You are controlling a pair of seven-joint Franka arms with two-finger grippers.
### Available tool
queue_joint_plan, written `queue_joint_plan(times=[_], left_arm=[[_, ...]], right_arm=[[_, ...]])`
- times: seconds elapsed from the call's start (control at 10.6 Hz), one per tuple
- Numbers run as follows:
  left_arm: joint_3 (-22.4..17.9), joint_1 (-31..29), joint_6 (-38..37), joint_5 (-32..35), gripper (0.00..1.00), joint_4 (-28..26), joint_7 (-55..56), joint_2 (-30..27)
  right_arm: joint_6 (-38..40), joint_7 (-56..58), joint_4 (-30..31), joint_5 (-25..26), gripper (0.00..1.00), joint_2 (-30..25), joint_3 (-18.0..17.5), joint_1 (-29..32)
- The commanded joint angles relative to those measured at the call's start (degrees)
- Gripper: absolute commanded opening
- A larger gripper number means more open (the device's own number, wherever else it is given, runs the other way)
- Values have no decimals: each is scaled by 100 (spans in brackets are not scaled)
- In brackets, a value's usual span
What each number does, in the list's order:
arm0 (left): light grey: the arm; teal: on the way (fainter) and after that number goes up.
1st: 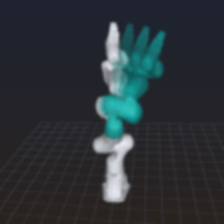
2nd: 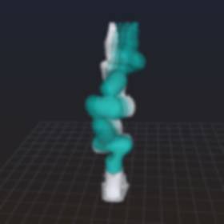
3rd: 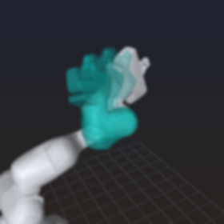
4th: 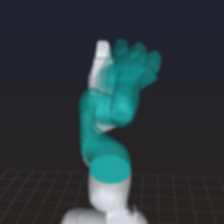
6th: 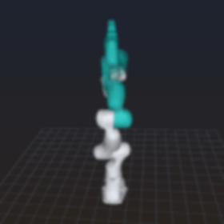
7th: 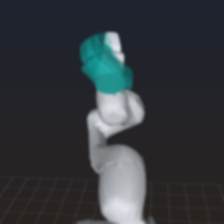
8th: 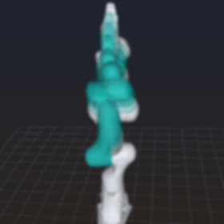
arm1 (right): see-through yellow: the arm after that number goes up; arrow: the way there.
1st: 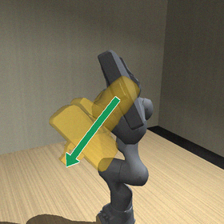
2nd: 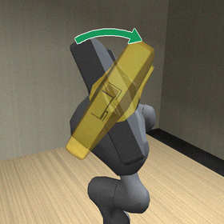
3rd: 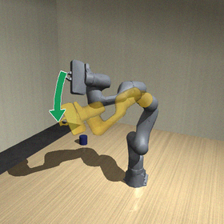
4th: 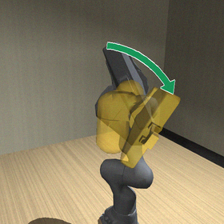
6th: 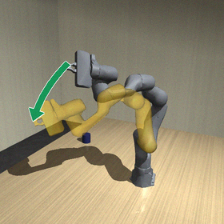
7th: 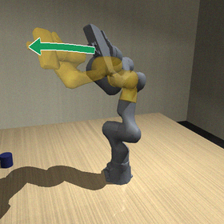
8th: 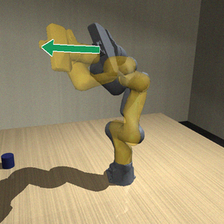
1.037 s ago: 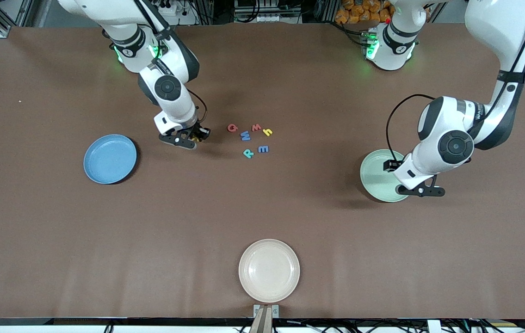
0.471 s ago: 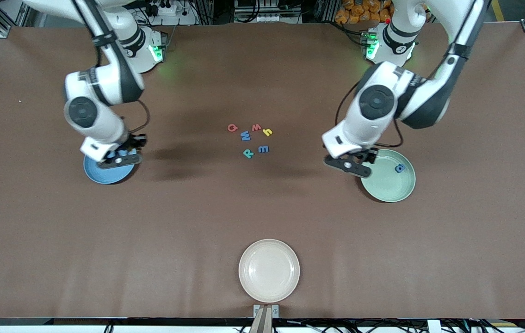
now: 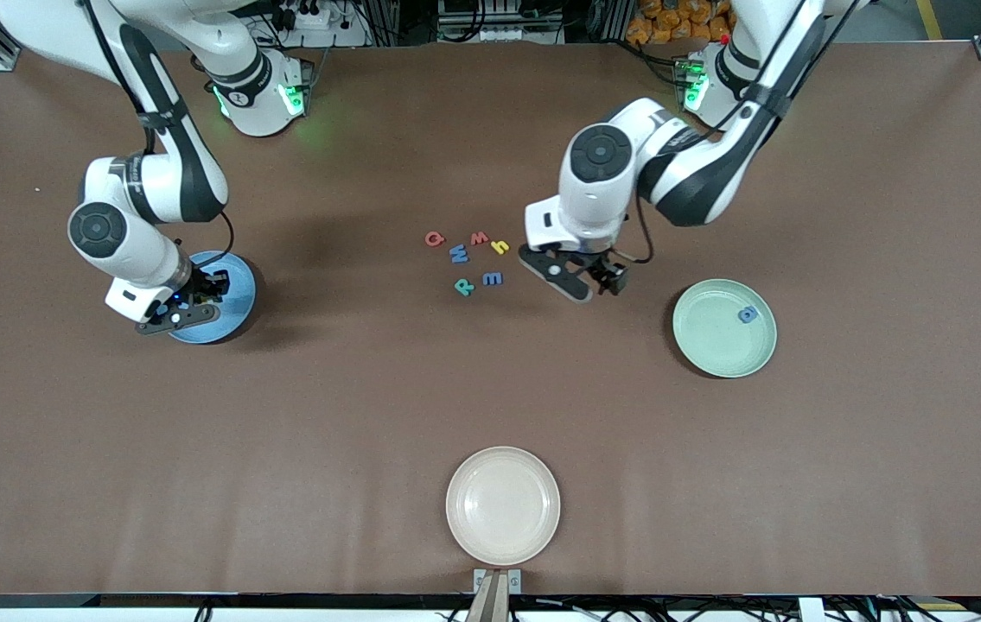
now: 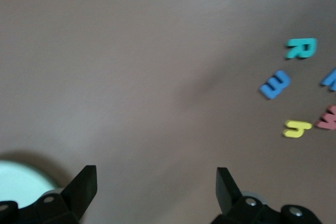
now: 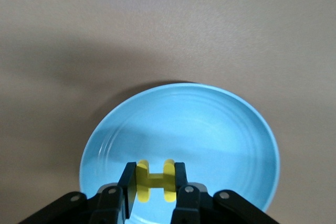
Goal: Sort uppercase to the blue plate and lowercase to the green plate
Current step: 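Place the 'H' on the blue plate with the right gripper while the left gripper returns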
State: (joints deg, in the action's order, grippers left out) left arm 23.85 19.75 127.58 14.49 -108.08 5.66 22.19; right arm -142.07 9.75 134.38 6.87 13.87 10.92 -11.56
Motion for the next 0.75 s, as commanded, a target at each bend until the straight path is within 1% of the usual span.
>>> queue_joint_plan(times=[0.0, 0.09, 0.19, 0.28, 0.47, 0.57, 0.66], left_arm=[[-3, 300, 285, 517, 100, 443, -153, 626], [-3, 397, 294, 702, 100, 620, -188, 863], [-3, 546, 303, 722, 100, 743, -223, 1014], [-3, 660, 346, 818, 100, 779, -276, 1172], [-3, 906, 434, 906, 100, 902, -320, 1445], [-3, 1003, 504, 959, 100, 911, -320, 1533], [-3, 1048, 574, 1046, 100, 938, -320, 1586]], right_arm=[[-50, 53, 27, 25, 58, 19, -20, 101], [-23, 53, 18, 16, 60, -42, -20, 110], [29, 45, 10, 7, 60, -86, -20, 110], [56, -8, 1, -11, 60, -130, -29, 101], [511, -122, -17, -544, 58, -419, -72, 5], [635, -305, -26, -590, 58, -560, -151, -48], [671, -873, -17, -591, 58, -657, -334, -153]])
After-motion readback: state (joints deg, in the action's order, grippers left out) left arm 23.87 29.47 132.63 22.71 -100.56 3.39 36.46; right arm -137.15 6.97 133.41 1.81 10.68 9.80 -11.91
